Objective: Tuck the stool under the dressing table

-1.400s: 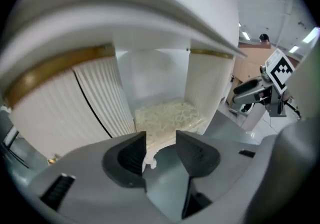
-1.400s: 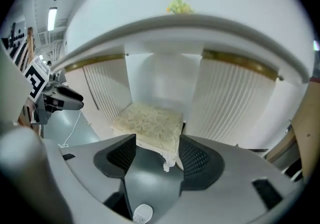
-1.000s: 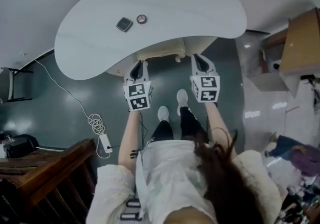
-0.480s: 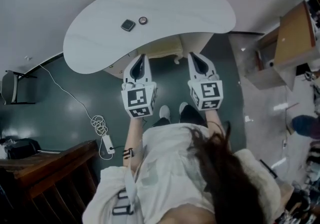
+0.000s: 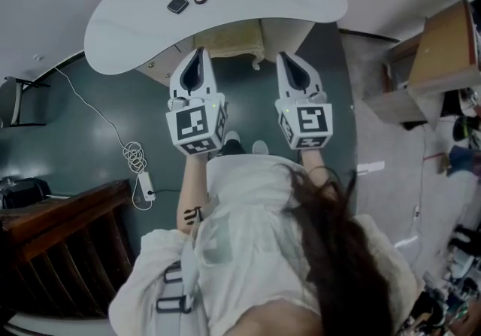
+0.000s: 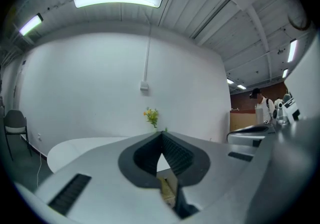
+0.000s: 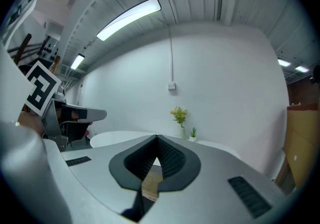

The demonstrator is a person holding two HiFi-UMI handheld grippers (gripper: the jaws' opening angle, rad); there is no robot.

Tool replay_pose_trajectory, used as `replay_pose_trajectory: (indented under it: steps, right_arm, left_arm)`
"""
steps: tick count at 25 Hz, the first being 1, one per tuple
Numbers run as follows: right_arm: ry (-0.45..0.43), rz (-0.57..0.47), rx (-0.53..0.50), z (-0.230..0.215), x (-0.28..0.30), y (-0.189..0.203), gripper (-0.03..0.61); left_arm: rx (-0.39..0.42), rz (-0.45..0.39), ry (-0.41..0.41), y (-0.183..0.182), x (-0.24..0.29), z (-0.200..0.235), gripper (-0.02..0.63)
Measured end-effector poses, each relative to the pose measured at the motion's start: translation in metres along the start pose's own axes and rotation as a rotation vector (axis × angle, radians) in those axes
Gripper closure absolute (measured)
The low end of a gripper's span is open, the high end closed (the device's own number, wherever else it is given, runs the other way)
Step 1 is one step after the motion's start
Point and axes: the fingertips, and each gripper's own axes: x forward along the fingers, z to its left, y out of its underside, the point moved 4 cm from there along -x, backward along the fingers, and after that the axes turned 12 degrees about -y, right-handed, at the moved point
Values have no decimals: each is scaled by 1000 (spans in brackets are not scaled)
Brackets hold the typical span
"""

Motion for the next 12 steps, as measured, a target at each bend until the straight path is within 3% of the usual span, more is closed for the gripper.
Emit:
replay_pose_trajectory:
  steps: [6, 12]
  right_arm:
    - [-13, -25, -4, -18, -19, 5, 577]
    - [-26, -30, -3, -24, -28, 8, 577]
  left_arm:
    - [30, -15, 26, 6, -8, -40, 611]
    - [35, -11, 19, 6, -14, -53, 611]
